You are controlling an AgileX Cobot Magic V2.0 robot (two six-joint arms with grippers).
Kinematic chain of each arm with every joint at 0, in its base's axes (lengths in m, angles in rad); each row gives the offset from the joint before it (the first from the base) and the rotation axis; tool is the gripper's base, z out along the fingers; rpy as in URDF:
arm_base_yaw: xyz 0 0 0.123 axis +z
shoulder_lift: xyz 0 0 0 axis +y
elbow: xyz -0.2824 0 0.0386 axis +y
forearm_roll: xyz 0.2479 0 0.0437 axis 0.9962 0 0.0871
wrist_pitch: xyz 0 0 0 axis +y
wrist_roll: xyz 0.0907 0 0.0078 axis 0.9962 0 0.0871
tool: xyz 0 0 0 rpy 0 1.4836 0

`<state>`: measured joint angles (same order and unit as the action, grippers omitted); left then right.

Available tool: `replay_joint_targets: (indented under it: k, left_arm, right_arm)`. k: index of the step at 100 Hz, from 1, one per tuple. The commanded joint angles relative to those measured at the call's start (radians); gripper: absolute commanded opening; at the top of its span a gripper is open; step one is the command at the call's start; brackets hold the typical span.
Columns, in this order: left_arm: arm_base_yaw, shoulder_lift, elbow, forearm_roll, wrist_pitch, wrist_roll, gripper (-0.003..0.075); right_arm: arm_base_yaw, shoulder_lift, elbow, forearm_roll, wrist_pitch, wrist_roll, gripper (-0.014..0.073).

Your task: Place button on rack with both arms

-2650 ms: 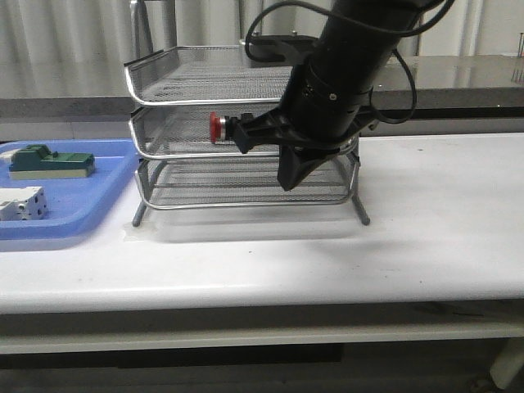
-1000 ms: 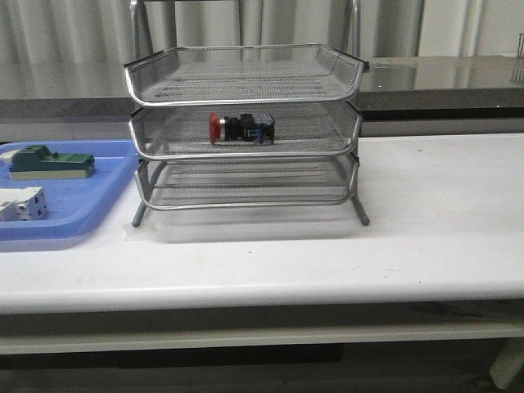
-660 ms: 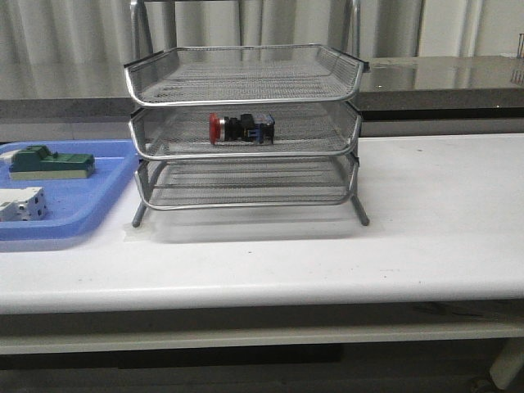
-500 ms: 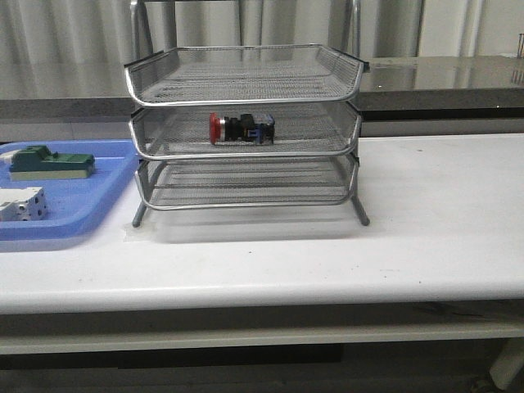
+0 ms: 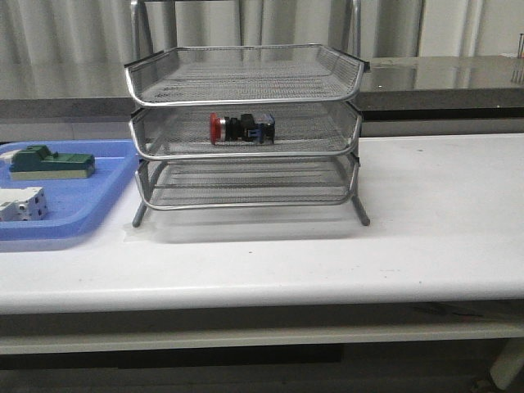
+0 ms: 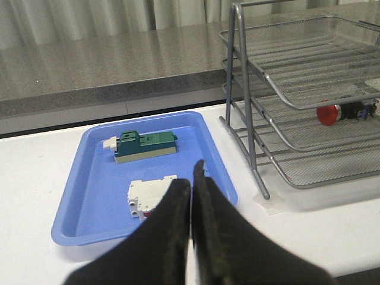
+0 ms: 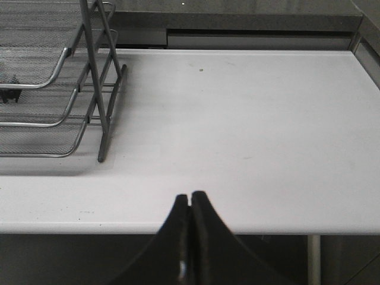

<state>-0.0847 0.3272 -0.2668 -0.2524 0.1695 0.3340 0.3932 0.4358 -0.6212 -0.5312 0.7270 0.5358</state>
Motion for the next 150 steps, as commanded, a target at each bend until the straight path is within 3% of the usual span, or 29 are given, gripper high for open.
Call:
replay_joint_targets:
  k: [1, 21, 40, 64, 91, 150]
  left_arm:
    - [0.001, 0.006, -0.028, -0.013, -0.081, -0.008, 0.0004]
    - [0.001, 0.006, -0.028, -0.013, -0.081, -0.008, 0.0004]
    - [0.001, 0.006, -0.028, -0.013, -0.081, -0.008, 0.0004]
    - [0.001, 0.006, -0.028, -0.013, -0.081, -0.008, 0.0004]
    - [0.001, 0.006, -0.028, -0.013, -0.081, -0.008, 0.0004]
    - [0.001, 0.006, -0.028, -0.013, -0.081, -0.008, 0.0004]
  right_arm:
    - [-0.004, 0.004, -0.022, -0.029, -0.062, -0.002, -0.0057]
    - [-0.004, 0.0, -0.021, 0.006, -0.108, -0.034, -0.0057]
    - [-0.02, -0.059, 0.059, 0.164, -0.214, -0.273, -0.0057]
    - [-0.193, -0.17, 0.226, 0.414, -0.416, -0.492, -0.0057]
    - [-0.286, -0.246, 0.406, 0.464, -0.613, -0.502, -0.0057]
    - [-0.286, -0.466, 0.618, 0.464, -0.654, -0.502, -0.0057]
